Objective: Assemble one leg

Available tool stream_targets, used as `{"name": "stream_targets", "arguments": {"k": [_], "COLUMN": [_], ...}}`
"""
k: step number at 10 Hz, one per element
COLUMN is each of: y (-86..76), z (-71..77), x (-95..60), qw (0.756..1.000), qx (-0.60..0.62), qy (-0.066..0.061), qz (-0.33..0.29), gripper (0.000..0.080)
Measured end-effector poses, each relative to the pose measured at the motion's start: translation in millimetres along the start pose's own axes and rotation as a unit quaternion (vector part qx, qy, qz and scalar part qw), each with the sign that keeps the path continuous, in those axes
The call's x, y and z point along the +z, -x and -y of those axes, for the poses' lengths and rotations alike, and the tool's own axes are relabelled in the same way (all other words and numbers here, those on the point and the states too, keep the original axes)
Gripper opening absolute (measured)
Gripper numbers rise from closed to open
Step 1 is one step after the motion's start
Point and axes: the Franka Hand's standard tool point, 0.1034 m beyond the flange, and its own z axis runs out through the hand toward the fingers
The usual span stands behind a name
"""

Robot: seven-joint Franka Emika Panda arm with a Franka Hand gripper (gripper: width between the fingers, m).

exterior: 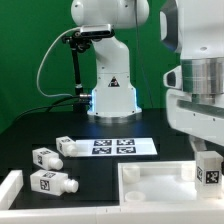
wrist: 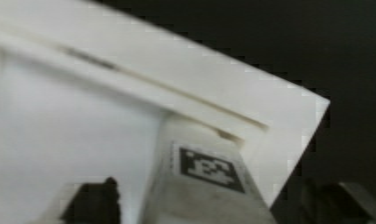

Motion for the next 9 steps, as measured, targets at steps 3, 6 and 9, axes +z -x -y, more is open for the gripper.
{"name": "stream_targets", "arguments": {"k": [3,6,9], "y": [2.6,1.0,2.4], "z": [-0.7,-3.1,-1.7], "x": [-1.0,0.7,1.3], "qw": [0.988,0.969,0.963], "qx": [-0.153,-0.248,-0.268], "qy": [0.006,0.009,0.011], "qz": [0.003,0.003,-0.002], "gripper": [0.0644,0.0649,0.0424]}}
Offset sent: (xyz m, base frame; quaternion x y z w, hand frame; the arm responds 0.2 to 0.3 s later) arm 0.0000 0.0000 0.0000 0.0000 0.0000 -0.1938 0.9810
